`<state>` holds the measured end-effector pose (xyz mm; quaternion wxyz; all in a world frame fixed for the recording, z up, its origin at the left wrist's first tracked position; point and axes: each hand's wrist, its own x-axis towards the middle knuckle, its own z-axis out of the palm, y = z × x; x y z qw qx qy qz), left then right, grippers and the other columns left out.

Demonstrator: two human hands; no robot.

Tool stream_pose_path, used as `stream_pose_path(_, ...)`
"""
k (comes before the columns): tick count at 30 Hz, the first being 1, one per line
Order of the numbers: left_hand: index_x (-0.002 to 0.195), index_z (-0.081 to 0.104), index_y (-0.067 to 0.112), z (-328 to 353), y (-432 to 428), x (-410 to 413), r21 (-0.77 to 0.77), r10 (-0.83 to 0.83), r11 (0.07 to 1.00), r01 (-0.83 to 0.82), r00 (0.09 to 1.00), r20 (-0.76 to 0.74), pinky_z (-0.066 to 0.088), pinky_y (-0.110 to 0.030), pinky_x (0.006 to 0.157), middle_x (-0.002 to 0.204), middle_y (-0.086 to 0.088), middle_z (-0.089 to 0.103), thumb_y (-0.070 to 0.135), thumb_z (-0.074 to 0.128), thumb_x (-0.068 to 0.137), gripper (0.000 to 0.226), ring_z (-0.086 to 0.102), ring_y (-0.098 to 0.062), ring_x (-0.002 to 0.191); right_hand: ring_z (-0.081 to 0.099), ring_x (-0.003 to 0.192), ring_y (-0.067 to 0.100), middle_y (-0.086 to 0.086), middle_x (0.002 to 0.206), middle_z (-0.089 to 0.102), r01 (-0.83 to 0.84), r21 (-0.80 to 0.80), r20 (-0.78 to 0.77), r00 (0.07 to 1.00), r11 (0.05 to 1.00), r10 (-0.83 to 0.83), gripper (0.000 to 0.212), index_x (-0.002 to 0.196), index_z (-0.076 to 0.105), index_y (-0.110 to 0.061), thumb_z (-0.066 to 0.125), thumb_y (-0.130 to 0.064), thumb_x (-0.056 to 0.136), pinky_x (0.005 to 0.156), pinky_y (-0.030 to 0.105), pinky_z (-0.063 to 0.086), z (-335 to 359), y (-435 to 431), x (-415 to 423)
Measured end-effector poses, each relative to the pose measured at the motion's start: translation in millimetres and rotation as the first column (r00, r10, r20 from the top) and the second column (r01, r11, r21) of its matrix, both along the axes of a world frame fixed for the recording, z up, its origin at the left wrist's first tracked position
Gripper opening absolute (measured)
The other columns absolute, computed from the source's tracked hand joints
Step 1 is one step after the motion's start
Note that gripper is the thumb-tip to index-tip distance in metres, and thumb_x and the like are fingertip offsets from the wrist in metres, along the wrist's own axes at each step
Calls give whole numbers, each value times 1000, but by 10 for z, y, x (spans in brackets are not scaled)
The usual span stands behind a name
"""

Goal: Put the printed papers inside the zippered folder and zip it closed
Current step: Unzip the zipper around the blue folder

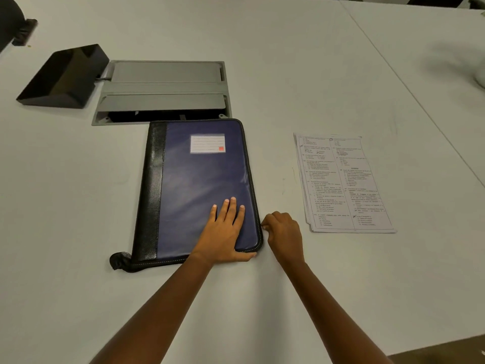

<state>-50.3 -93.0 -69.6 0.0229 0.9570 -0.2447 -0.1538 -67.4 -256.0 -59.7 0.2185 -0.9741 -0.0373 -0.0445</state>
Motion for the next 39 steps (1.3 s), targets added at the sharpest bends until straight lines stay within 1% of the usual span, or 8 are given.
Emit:
stream_pose_path(5, 147, -4, 8, 36, -110, 63, 13, 7, 1000, -7, 1000, 0, 0, -51, 117, 157, -17, -4, 75, 42, 75, 109, -3, -36, 145, 58, 56, 28, 11, 61, 65, 41, -8, 41, 998, 999, -41, 18, 66, 63, -4, 71, 12, 65, 49, 35, 47, 24, -32, -253)
stream_pose_path(9, 147, -4, 7, 32, -202, 89, 8, 40, 999, -40, 999, 4, 1, -53, 116, 157, -18, -3, 76, 41, 75, 109, -2, -36, 145, 59, 55, 27, 10, 61, 65, 99, 26, 32, 994, 995, -100, 19, 66, 63, -4, 73, 12, 64, 50, 27, 44, 0, 14, -429)
stream_pose_path(16, 148, -7, 20, -100, 52, -83, -74, 39, 997, -34, 997, 60, -5, -48, 117, 158, -9, -7, 69, 34, 83, 91, -5, -27, 146, 60, 75, 31, 16, 82, 67, 238, 67, -69, 970, 969, -234, 5, 85, 66, -2, 61, -2, 83, 65, 40, 46, -62, 177, -565)
stream_pose_path(18, 148, -1, 22, -96, 272, -130, -100, 26, 995, -18, 996, 84, -5, -48, 117, 159, -7, -2, 70, 31, 83, 87, -1, -27, 146, 61, 75, 31, 16, 82, 68, 256, 67, -55, 966, 964, -252, 4, 85, 66, -3, 63, -3, 82, 65, 40, 47, -52, 211, -605)
stream_pose_path(22, 145, 22, 20, 19, 773, -227, -101, 30, 995, -19, 993, 115, 7, -54, 113, 155, -10, 21, 80, -1, 74, 96, 20, -35, 142, 61, 69, 32, 15, 76, 67, 279, 68, -17, 960, 958, -278, 5, 80, 66, -3, 67, 1, 77, 61, 40, 47, -30, 258, -634)
stream_pose_path(26, 140, 37, 16, 77, 1150, -327, -84, 115, 991, -105, 985, 127, 23, -63, 105, 147, -14, 37, 81, 2, 75, 98, 36, -40, 134, 61, 70, 33, 16, 77, 67, 297, 64, -9, 955, 953, -297, 4, 81, 66, -2, 66, 1, 78, 63, 41, 47, -43, 289, -644)
stream_pose_path(32, 146, 6, 14, -30, 1299, -433, -213, 334, 920, -329, 943, -13, 1, -60, 113, 157, -12, -4, 97, 1, 48, 128, -10, -33, 144, 59, 78, 33, 17, 85, 66, 323, 72, -26, 946, 944, -322, 6, 87, 65, -2, 61, -1, 82, 69, 40, 44, -75, 322, -670)
stream_pose_path(39, 147, 9, 14, -39, 1263, -436, -353, 394, 849, -394, 916, -74, 5, -54, 116, 158, -12, -3, 100, 9, 41, 137, -10, -33, 144, 58, 81, 32, 19, 87, 66, 341, 146, -44, 940, 929, -338, 8, 89, 64, 1, 58, 2, 84, 71, 37, 45, -68, 434, -689)
